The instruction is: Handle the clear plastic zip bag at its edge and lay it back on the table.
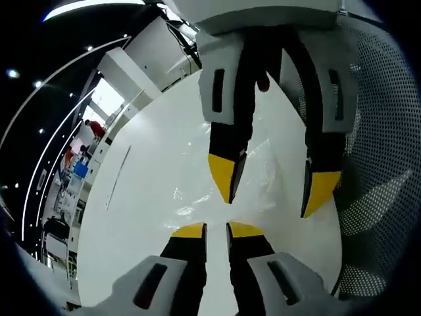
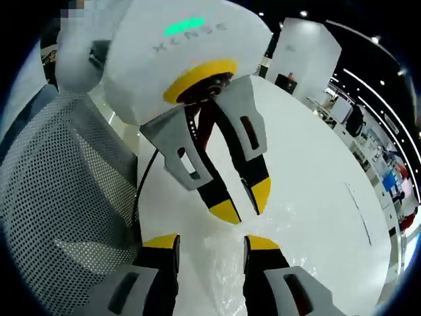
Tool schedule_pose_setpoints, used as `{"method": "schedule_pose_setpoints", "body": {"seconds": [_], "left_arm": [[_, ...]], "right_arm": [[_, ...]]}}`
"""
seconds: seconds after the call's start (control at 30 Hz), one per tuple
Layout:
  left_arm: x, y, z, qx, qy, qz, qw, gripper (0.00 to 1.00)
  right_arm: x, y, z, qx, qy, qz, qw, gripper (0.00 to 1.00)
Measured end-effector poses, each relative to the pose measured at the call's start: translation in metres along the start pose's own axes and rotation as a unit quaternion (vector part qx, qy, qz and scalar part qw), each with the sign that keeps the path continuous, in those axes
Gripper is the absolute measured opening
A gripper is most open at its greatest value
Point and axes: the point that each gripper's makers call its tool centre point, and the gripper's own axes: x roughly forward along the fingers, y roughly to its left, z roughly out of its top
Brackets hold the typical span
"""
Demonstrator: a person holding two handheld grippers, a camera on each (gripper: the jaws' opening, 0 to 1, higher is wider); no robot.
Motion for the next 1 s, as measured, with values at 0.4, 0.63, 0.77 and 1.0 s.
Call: {"method": "schedule_pose_setpoints", "body": {"seconds": [0.4, 0.63, 0.77, 1.0], "left_arm": [[0.003, -0.004, 0.003, -0.005, 0.002, -0.011, 0.9999, 0.0], [0.001, -0.004, -0.003, -0.024, 0.008, -0.005, 0.9997, 0.0], [-0.003, -0.002, -0.006, -0.043, 0.007, 0.0, 0.999, 0.0], [-0.01, -0.002, -0.015, -0.061, 0.015, 0.008, 0.998, 0.0]], "right_arm": [[-0.001, -0.017, -0.01, -0.023, 0.024, -0.038, 0.9987, 0.04], [0.001, -0.022, -0.021, 0.023, 0.033, -0.049, 0.998, 0.09], [0.005, -0.027, -0.022, 0.079, 0.03, -0.064, 0.9943, 0.18], [0.018, -0.033, -0.027, 0.116, 0.039, -0.081, 0.9891, 0.21]]}}
